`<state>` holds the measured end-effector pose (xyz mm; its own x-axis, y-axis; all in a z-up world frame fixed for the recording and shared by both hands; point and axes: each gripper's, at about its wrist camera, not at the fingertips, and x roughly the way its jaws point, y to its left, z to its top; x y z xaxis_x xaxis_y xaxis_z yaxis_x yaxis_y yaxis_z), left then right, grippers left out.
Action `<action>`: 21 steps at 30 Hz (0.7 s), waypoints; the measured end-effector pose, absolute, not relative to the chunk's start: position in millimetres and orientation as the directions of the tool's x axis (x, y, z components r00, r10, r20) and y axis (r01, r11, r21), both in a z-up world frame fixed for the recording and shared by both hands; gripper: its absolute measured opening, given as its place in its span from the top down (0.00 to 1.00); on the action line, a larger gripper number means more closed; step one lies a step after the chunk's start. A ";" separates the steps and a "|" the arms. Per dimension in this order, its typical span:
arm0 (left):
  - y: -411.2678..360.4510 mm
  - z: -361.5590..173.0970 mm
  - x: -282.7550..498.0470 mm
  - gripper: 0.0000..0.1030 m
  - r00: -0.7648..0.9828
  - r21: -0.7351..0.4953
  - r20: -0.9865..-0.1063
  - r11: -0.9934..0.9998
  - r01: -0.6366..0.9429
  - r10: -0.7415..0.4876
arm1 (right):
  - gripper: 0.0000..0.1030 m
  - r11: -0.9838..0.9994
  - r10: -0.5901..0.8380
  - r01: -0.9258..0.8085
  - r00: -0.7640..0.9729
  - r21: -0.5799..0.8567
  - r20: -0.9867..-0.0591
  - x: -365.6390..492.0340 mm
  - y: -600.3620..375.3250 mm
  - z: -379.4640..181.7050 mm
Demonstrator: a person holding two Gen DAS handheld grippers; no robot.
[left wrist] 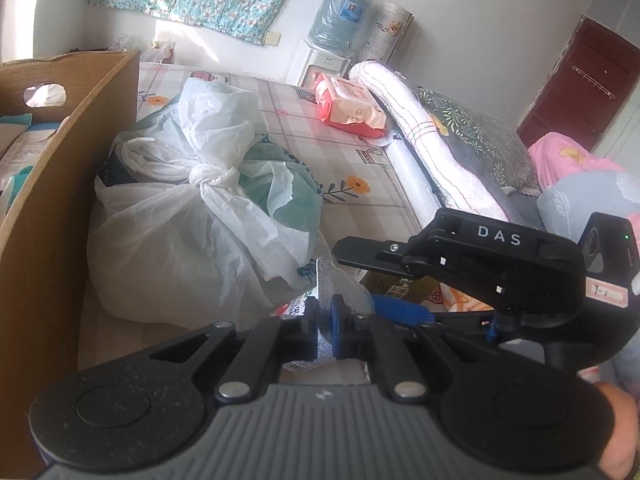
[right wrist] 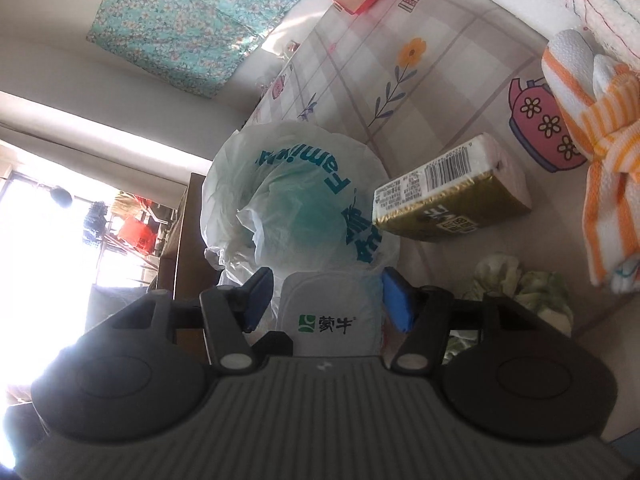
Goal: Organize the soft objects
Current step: 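Carry the yogurt cup with the left tool toward the box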
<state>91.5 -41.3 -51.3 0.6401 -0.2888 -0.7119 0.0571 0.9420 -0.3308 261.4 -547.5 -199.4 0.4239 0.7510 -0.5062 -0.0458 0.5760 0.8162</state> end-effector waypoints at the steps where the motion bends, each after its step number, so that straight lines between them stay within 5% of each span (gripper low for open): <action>1: -39.8 -50.2 87.9 0.94 0.635 -0.338 -0.714 0.939 0.058 -0.296 | 0.42 0.579 0.753 -0.055 0.420 0.814 -0.507 257.8 -548.0 -196.0; 15: -5.2 -69.3 41.1 0.91 0.533 -0.443 -0.764 0.896 -0.020 -0.365 | 0.42 0.580 0.793 -0.130 0.318 0.804 -0.521 205.4 -538.4 -190.3; 21: -2.1 -69.6 41.1 0.81 0.569 -0.418 -0.745 0.909 0.009 -0.348 | 0.48 0.607 0.771 -0.139 0.343 0.782 -0.537 196.2 -535.5 -189.7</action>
<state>41.1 -2.1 -69.6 0.5694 -0.3478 -0.7448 0.0089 0.9086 -0.4175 196.2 -535.5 -189.7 0.3426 0.7709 -0.5370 -0.1395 0.6070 0.7824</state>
